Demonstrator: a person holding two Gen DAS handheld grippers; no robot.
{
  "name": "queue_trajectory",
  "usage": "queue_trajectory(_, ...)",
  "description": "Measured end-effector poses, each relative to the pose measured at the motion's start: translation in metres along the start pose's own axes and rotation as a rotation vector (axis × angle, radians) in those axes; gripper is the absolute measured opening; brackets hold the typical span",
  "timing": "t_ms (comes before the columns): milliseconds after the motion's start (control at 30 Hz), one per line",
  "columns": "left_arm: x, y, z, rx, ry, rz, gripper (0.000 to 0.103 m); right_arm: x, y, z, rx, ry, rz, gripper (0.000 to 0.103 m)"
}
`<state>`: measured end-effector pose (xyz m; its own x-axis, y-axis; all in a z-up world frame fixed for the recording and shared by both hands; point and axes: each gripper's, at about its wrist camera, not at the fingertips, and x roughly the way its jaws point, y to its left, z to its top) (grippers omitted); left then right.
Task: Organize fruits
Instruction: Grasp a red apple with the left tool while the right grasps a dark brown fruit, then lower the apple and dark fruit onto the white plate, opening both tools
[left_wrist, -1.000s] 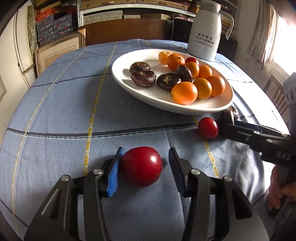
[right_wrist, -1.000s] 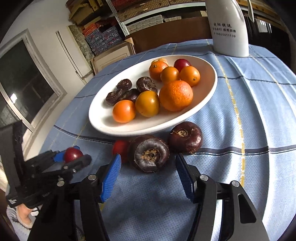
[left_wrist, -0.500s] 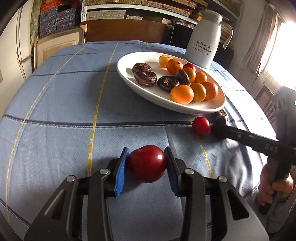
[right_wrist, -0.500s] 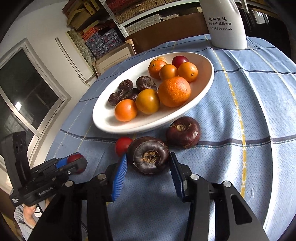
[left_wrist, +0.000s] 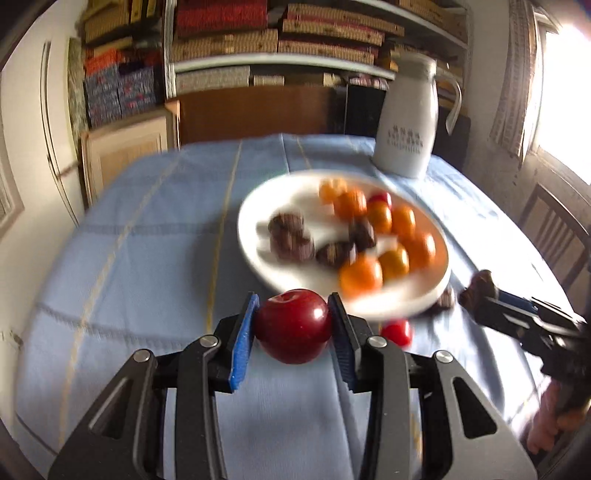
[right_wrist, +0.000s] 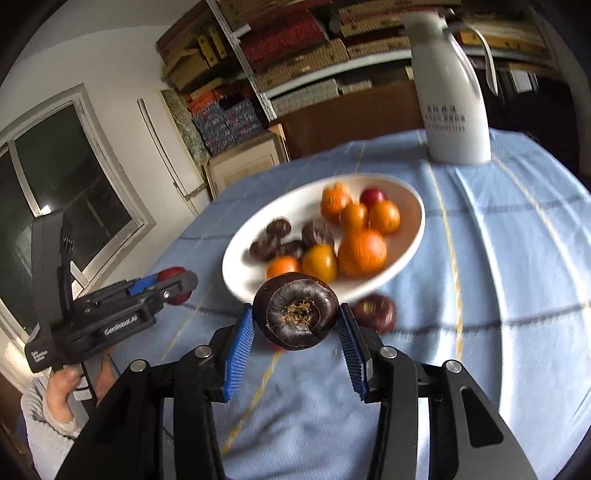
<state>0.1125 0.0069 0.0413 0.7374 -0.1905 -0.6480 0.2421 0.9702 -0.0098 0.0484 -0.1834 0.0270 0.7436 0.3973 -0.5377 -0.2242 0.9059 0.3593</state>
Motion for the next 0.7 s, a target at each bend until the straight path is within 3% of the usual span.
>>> queue_trajectory(167, 0.014, -0.01, 0.059, -0.005, -0.066, 0.006, 0.038, 0.004, 0.007, 0.058, -0.052, -0.063, -0.065, 0.046)
queue_trajectory(300, 0.042, -0.019, 0.087, -0.009, -0.063, 0.003, 0.038, 0.036, 0.003, 0.086, -0.071, -0.054, -0.112, 0.046)
queue_trajectory(433, 0.089, -0.026, 0.096, 0.003, -0.006, 0.007, 0.038, 0.076, -0.005, 0.088, -0.084, 0.0, -0.152, 0.046)
queue_trajectory(600, 0.131, -0.026, 0.084, 0.009, 0.068, 0.001, 0.039, 0.108, -0.008, 0.071, -0.12, 0.066, -0.178, 0.049)
queue_trajectory(667, 0.13, -0.021, 0.081, -0.008, 0.049, 0.011, 0.057, 0.106, -0.009, 0.071, -0.116, 0.057, -0.175, 0.054)
queue_trajectory(700, 0.126, -0.019, 0.081, -0.015, 0.037, 0.018, 0.061, 0.101, -0.008, 0.072, -0.115, 0.042, -0.17, 0.059)
